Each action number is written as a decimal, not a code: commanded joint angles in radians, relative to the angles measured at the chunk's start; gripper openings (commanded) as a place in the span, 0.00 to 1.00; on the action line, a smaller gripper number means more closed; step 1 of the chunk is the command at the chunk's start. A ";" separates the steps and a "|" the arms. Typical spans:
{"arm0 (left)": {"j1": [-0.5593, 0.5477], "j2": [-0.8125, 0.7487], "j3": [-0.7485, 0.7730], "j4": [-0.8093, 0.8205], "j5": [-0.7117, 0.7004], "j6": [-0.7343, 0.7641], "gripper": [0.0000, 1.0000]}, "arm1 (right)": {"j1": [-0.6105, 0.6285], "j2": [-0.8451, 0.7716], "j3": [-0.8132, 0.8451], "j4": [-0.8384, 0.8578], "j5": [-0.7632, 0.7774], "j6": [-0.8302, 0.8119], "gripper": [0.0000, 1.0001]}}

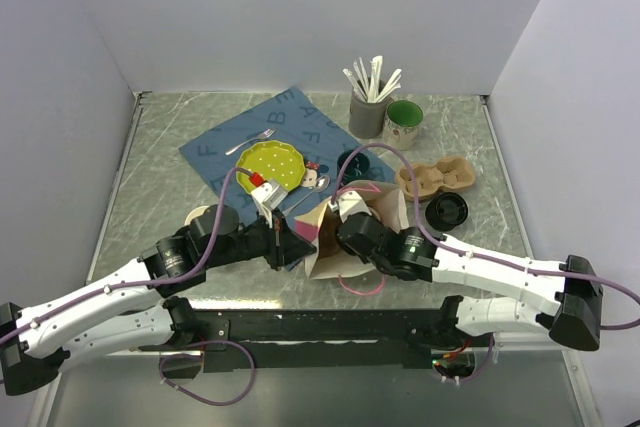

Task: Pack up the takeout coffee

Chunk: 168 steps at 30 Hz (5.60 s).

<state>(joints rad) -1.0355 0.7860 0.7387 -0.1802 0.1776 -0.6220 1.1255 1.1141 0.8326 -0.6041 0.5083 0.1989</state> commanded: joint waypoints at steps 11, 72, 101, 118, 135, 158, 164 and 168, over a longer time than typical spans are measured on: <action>-0.003 0.019 0.097 -0.154 -0.159 0.015 0.01 | -0.003 -0.166 0.111 0.053 -0.316 -0.069 0.08; 0.006 0.099 0.504 -0.686 -0.288 0.226 0.01 | -0.530 -0.420 0.351 -0.246 -0.369 0.583 0.00; 0.009 0.185 0.568 -0.700 -0.262 0.226 0.01 | -0.757 -0.783 -0.391 -0.123 -0.608 0.720 0.12; 0.014 0.208 0.607 -0.688 -0.294 0.251 0.01 | -0.768 -0.676 -0.176 -0.447 -0.367 0.691 0.65; 0.020 0.151 0.511 -0.605 -0.227 0.231 0.01 | -0.767 -0.268 0.097 -0.430 -0.413 0.360 0.88; 0.026 0.145 0.528 -0.620 -0.231 0.257 0.01 | -0.664 -0.016 0.168 -0.419 -0.329 0.395 0.96; 0.026 0.145 0.528 -0.617 -0.230 0.252 0.01 | -0.632 0.024 0.163 -0.419 -0.304 0.409 0.95; 0.026 0.145 0.531 -0.620 -0.231 0.252 0.01 | -0.618 0.033 0.157 -0.416 -0.307 0.419 0.89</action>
<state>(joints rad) -1.0134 0.9463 1.2472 -0.8352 -0.0578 -0.3790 0.4919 1.1439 0.9573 -1.0245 0.1650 0.5911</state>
